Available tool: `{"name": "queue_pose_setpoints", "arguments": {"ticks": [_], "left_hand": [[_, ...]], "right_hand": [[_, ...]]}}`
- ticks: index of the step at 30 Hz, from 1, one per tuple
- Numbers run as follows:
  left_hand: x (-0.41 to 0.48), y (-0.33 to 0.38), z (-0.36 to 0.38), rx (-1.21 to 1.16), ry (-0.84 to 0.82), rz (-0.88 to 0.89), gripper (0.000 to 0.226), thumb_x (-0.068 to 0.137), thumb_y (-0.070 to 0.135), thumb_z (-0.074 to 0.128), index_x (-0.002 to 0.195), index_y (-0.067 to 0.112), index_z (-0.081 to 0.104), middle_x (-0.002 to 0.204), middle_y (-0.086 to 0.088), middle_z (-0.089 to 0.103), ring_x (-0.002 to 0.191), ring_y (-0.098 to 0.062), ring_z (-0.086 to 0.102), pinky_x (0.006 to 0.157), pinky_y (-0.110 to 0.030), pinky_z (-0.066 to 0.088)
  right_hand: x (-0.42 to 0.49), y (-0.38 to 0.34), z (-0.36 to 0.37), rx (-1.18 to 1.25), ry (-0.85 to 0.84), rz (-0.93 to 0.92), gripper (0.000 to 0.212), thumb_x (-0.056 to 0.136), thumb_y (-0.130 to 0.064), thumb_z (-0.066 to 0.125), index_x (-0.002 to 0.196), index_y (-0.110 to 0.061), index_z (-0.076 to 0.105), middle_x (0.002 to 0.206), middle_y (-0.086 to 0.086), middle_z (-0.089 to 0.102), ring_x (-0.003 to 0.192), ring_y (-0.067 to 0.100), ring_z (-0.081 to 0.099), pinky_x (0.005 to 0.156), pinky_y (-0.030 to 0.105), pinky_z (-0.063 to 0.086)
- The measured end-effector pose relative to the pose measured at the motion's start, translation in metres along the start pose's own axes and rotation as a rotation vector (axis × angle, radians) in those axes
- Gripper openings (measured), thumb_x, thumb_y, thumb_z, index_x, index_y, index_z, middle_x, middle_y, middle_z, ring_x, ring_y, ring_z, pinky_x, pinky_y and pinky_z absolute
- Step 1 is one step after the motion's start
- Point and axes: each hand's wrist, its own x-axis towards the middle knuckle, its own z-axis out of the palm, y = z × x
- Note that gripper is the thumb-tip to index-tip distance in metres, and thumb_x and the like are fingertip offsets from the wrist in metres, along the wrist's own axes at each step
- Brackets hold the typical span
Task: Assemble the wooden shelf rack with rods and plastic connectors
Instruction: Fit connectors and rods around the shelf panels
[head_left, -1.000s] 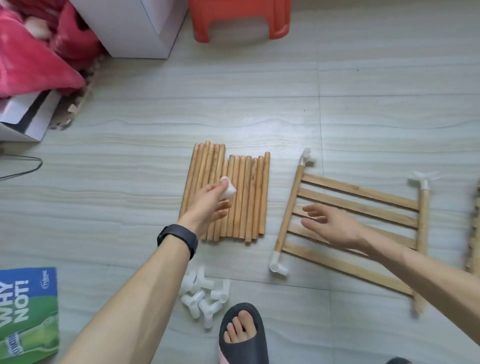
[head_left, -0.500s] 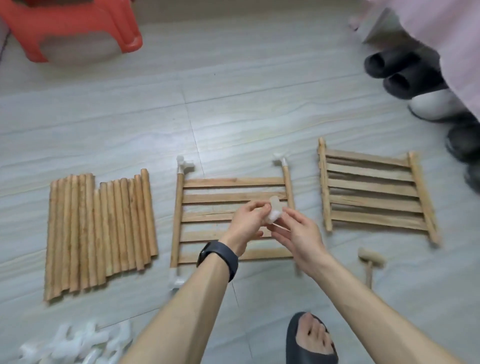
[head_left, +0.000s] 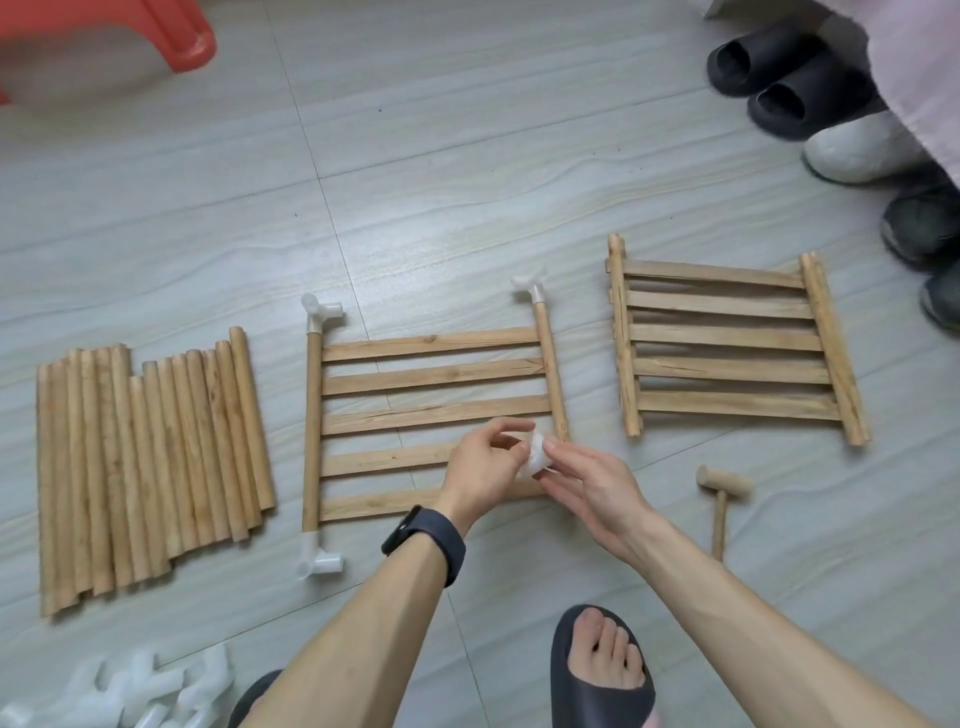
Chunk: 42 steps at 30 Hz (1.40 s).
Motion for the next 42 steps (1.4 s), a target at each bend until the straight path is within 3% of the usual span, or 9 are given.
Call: {"name": "queue_pose_setpoints", "arguments": {"ticks": [2,5,10,13,16,20,26,35,42], "left_hand": [[0.001,-0.013,-0.007,0.387,0.073,0.093,0.026,0.095,0.036,0.059,0.12,0.036,0.064,0.115,0.004,0.065,0.105,-0.013,0.06,0.086,-0.029,0.05],[-0.002,-0.038,-0.015,1.188,-0.044,0.309,0.041,0.093,0.046,0.057,0.131,0.029,0.052,0.139,-0.002,0.046,0.127,-0.024,0.042,0.099,-0.039,0.039],[0.013,-0.044,-0.022,1.497,-0.051,0.456,0.024,0.1,0.011,0.044,0.122,0.015,0.051,0.143,-0.011,0.042,0.118,-0.033,0.044,0.082,-0.041,0.037],[0.028,-0.028,-0.023,1.565,-0.006,0.481,0.025,0.095,-0.001,0.041,0.117,0.008,0.051,0.125,-0.012,0.053,0.109,-0.033,0.047,0.072,-0.04,0.032],[0.042,-0.007,-0.03,1.539,0.101,0.425,0.026,0.092,-0.002,0.041,0.112,0.013,0.049,0.115,-0.009,0.062,0.107,-0.032,0.052,0.076,-0.04,0.035],[0.057,0.007,-0.043,1.481,0.159,0.413,0.032,0.093,0.0,0.039,0.12,0.015,0.046,0.121,-0.007,0.061,0.111,-0.031,0.052,0.085,-0.039,0.042],[0.056,0.001,-0.051,1.452,0.16,0.425,0.044,0.095,0.003,0.045,0.135,0.023,0.043,0.125,-0.005,0.057,0.113,-0.029,0.048,0.075,-0.035,0.034],[0.052,-0.002,-0.037,1.384,0.156,0.437,0.037,0.097,0.003,0.039,0.128,0.022,0.045,0.123,-0.003,0.056,0.11,-0.028,0.047,0.069,-0.035,0.031],[0.045,-0.013,-0.028,1.359,0.141,0.417,0.032,0.101,0.007,0.036,0.128,0.023,0.044,0.124,-0.001,0.054,0.112,-0.027,0.046,0.068,-0.037,0.034]], "right_hand": [[0.005,0.002,-0.004,0.012,0.054,0.005,0.031,0.091,-0.009,0.072,0.119,0.005,0.067,0.097,0.007,0.076,0.093,0.018,0.074,0.098,0.032,0.054],[0.01,0.001,-0.009,0.058,0.076,0.033,0.038,0.088,-0.004,0.073,0.124,0.005,0.064,0.105,0.011,0.076,0.101,0.024,0.073,0.103,0.035,0.052],[0.014,0.001,-0.02,0.049,0.078,0.05,0.038,0.09,-0.007,0.071,0.126,0.001,0.065,0.115,0.017,0.074,0.104,0.026,0.073,0.097,0.034,0.054],[0.015,0.0,-0.024,0.036,0.107,-0.02,0.035,0.09,-0.006,0.07,0.124,0.001,0.066,0.115,0.02,0.073,0.101,0.028,0.073,0.095,0.037,0.056],[0.015,-0.001,-0.027,0.047,0.156,-0.093,0.031,0.089,-0.003,0.07,0.119,0.002,0.067,0.104,0.019,0.075,0.095,0.031,0.075,0.089,0.038,0.059],[0.014,0.0,-0.028,0.062,0.19,-0.119,0.025,0.089,-0.005,0.071,0.114,-0.003,0.069,0.1,0.016,0.076,0.093,0.03,0.076,0.077,0.031,0.06],[0.019,-0.005,-0.021,0.048,0.195,-0.155,0.025,0.09,-0.005,0.072,0.114,-0.007,0.07,0.101,0.014,0.075,0.095,0.028,0.075,0.089,0.037,0.059],[0.023,-0.003,-0.024,-0.011,0.186,-0.1,0.028,0.089,-0.005,0.071,0.118,-0.008,0.071,0.108,0.016,0.076,0.097,0.028,0.073,0.091,0.035,0.057],[0.021,0.008,-0.036,0.16,0.232,-0.027,0.027,0.09,-0.005,0.071,0.116,-0.004,0.07,0.109,0.018,0.075,0.099,0.028,0.073,0.081,0.032,0.06]]}}
